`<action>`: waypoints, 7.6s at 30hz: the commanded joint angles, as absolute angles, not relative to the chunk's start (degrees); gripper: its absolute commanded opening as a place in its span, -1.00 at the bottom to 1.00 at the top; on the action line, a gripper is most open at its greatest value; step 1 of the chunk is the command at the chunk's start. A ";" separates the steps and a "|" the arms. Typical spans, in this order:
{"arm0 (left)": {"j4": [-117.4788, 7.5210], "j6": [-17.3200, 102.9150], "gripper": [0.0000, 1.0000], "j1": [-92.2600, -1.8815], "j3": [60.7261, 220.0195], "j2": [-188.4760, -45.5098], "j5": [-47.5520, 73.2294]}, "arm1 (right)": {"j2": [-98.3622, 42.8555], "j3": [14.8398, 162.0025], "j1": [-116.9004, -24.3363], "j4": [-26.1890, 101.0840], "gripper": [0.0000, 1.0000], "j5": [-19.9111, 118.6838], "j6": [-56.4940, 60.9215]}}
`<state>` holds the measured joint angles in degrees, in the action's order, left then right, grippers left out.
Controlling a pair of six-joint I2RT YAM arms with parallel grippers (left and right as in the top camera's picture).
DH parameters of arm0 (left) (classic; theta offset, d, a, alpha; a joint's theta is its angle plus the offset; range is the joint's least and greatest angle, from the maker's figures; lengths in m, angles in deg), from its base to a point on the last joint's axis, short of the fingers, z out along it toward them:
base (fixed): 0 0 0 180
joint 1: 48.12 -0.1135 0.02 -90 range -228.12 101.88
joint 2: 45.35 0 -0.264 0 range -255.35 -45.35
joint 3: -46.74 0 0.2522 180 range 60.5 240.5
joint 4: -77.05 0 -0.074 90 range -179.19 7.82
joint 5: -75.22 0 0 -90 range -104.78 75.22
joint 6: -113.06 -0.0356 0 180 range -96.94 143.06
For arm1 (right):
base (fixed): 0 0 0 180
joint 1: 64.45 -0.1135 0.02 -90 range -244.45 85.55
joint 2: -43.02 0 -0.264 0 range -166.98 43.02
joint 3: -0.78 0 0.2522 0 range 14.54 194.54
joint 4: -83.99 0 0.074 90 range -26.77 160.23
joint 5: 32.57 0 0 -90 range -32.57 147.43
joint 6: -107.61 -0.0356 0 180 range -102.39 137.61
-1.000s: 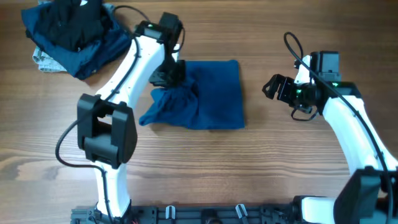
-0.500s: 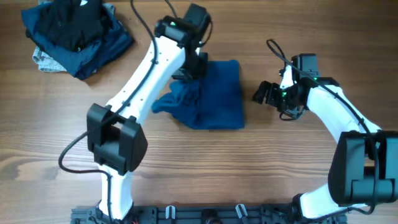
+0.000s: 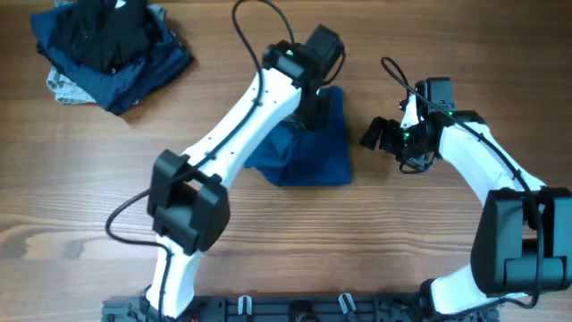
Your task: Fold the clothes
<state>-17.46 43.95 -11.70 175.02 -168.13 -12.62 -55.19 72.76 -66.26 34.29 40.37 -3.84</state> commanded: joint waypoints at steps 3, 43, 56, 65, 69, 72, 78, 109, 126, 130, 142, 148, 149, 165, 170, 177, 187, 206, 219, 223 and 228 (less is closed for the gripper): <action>-19.10 44.60 -0.52 -8.64 176.26 -171.06 -12.91 | -55.94 72.21 -66.48 34.22 0.99 40.00 -4.63; -18.95 44.08 -0.92 -25.09 155.17 -161.68 9.69 | -54.10 81.57 -69.49 50.38 -0.91 10.47 -9.35; -31.14 43.03 -0.92 -25.62 136.96 -161.72 11.00 | -59.78 81.57 -70.08 70.27 -0.91 2.03 -22.55; -30.71 43.03 -0.92 -28.02 138.06 -152.54 8.16 | -59.78 81.57 -70.06 70.42 -0.91 2.06 -22.86; -42.01 45.37 -0.62 -28.00 138.14 -143.60 8.82 | -59.78 81.57 -70.06 70.46 -0.91 2.06 -22.81; -52.06 46.09 -0.67 -28.00 138.14 -144.26 13.39 | -59.78 81.57 -70.06 70.48 -0.91 1.25 -22.83; -65.20 49.28 -0.80 -28.00 138.14 -152.59 18.94 | -59.74 81.57 -64.64 71.10 -0.91 -2.49 -23.10; -43.49 31.53 0.99 -39.28 138.01 -151.54 24.82 | -59.74 81.57 -58.11 62.46 -0.66 -11.47 -12.15; -56.52 31.01 1.00 -36.24 134.36 -163.14 20.60 | -58.98 81.68 -58.11 22.55 0.98 47.01 -6.24; -59.58 31.25 0.99 -34.25 134.36 -163.27 21.71 | -58.98 81.68 -58.11 21.24 0.99 43.98 -3.16; -63.54 34.04 1.00 -30.21 134.36 -166.86 27.64 | -58.98 81.66 -58.28 23.69 0.99 35.89 -1.92; -65.77 34.00 0.50 -30.10 134.36 -167.19 29.12 | -58.98 81.66 -58.30 23.64 0.99 35.89 -1.90; -66.18 34.02 0.19 -30.01 134.36 -167.19 29.12 | -58.98 81.66 -58.43 23.64 0.99 35.89 -1.90; -70.55 33.67 -0.92 -31.15 147.39 -166.47 17.12 | -58.98 81.66 -60.12 22.49 0.99 35.93 -1.59; -70.20 30.72 -0.92 -35.21 154.97 -166.47 13.41 | -58.98 81.66 -60.12 20.93 0.99 36.65 -0.37; -70.79 29.21 -0.92 -43.19 163.63 -166.47 11.88 | -58.98 81.66 -60.12 20.39 0.99 36.83 -0.41; -71.16 26.04 -0.92 -50.88 174.93 -166.47 5.47 | -58.98 81.66 -60.12 18.22 0.99 36.79 -0.61; -65.15 29.96 0.16 -68.22 175.04 -168.39 4.23 | -58.98 81.66 -60.12 16.87 0.99 36.33 -1.04; -51.27 43.33 0.99 -70.51 175.06 -168.43 6.83 | -58.98 81.66 -60.12 16.72 0.99 35.26 -0.54; -41.74 49.61 1.00 -71.36 175.06 -162.90 1.98 | -58.98 81.66 -60.12 16.89 0.99 35.28 -0.54; -31.97 53.76 1.00 -71.61 175.06 -156.98 -2.24 | -58.98 81.66 -60.12 17.37 0.99 35.28 -0.41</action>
